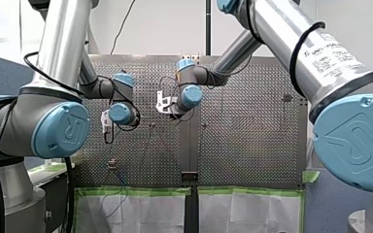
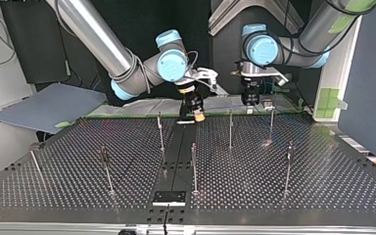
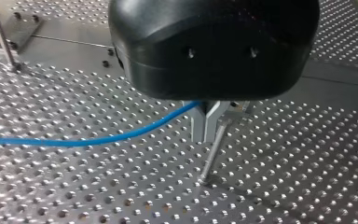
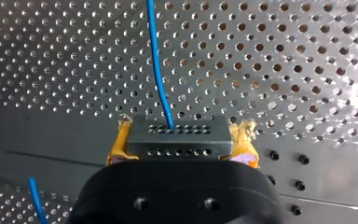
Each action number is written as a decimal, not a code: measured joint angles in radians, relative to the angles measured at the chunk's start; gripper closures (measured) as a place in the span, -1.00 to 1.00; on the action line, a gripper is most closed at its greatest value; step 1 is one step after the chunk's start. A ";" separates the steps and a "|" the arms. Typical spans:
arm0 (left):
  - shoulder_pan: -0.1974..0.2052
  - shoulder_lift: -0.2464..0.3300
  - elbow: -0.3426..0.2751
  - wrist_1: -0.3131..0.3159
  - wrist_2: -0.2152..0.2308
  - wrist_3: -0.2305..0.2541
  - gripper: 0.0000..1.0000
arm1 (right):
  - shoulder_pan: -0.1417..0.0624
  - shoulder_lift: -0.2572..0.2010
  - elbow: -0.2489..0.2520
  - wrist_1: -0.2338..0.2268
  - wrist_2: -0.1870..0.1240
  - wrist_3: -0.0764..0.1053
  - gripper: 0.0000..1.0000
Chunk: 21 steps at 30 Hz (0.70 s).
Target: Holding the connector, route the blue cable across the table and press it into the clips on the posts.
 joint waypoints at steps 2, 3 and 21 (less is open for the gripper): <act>0.000 -0.018 0.000 0.016 0.006 -0.003 0.97 | -0.003 0.001 0.006 -0.002 0.001 0.000 1.00; 0.000 -0.026 0.000 0.023 0.008 -0.004 0.97 | -0.004 0.001 0.008 -0.004 0.001 0.000 1.00; 0.007 -0.170 0.066 0.073 0.059 -0.020 0.97 | -0.027 0.055 0.014 -0.075 -0.014 0.010 1.00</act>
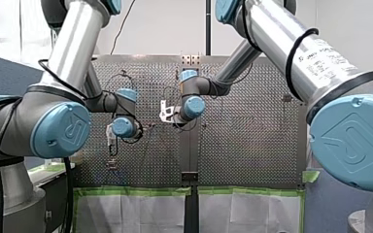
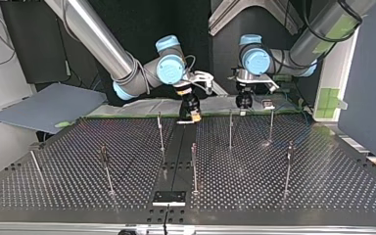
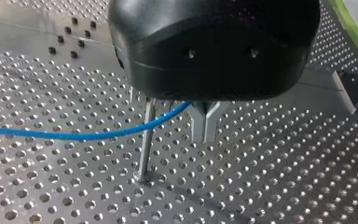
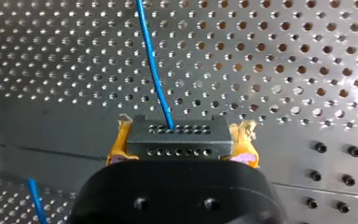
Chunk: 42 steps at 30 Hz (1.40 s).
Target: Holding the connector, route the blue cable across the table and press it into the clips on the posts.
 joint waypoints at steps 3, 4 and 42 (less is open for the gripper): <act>0.001 -0.007 0.020 -0.002 0.000 -0.001 0.97 | -0.002 0.001 -0.002 -0.005 -0.004 0.001 1.00; 0.001 -0.008 0.027 -0.004 0.000 -0.002 0.97 | -0.004 0.001 -0.002 -0.007 -0.006 0.003 1.00; 0.070 -0.058 0.230 -0.159 -0.019 0.023 -0.13 | -0.097 0.009 -0.026 -0.057 -0.081 0.019 1.00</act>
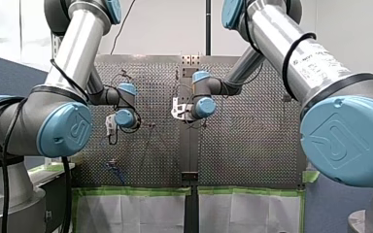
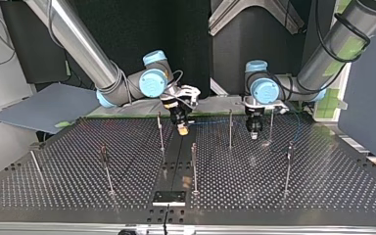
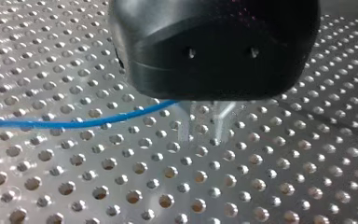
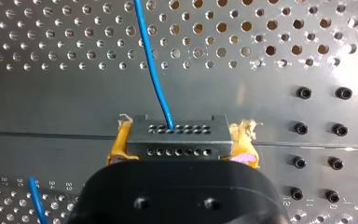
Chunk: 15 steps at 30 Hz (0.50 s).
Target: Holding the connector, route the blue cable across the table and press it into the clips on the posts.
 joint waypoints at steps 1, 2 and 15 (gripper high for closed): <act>0.000 0.000 0.000 -0.008 -0.002 0.003 -0.36 | 0.000 0.000 0.000 0.000 0.000 0.000 1.00; -0.001 0.000 0.000 -0.015 -0.003 0.005 -0.63 | 0.000 0.000 0.000 0.000 0.000 0.000 1.00; -0.018 0.025 -0.015 -0.107 -0.031 0.026 -1.00 | 0.000 0.001 0.000 0.005 -0.001 0.000 1.00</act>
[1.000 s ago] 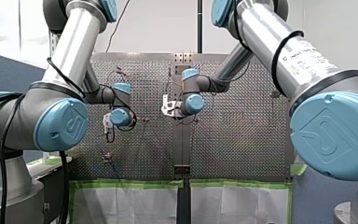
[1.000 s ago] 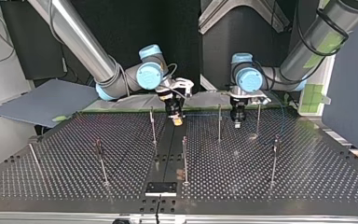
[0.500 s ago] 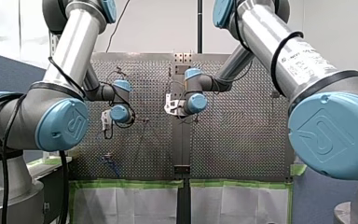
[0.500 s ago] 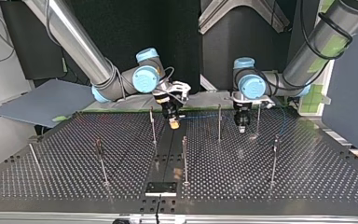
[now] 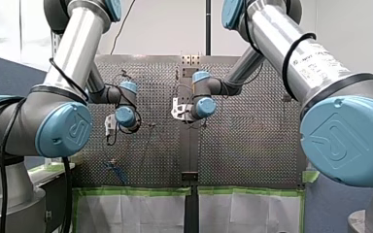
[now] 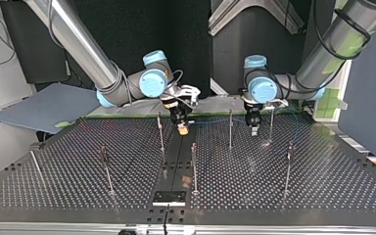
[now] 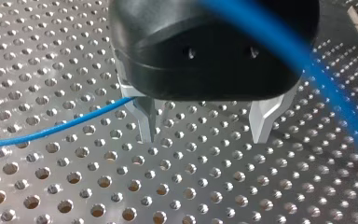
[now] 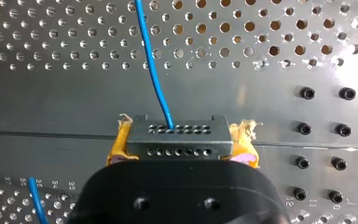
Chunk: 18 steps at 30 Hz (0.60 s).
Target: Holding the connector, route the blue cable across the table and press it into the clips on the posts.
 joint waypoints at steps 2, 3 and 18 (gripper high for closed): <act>-0.003 0.014 -0.012 -0.018 -0.009 0.000 -1.00 | 0.000 0.000 0.000 0.001 0.000 0.000 1.00; -0.004 0.020 -0.017 -0.025 -0.011 0.000 -1.00 | 0.000 0.000 0.000 0.002 0.000 0.000 1.00; -0.036 0.149 -0.143 0.011 -0.015 -0.034 -1.00 | 0.000 0.000 0.001 0.012 -0.001 0.000 1.00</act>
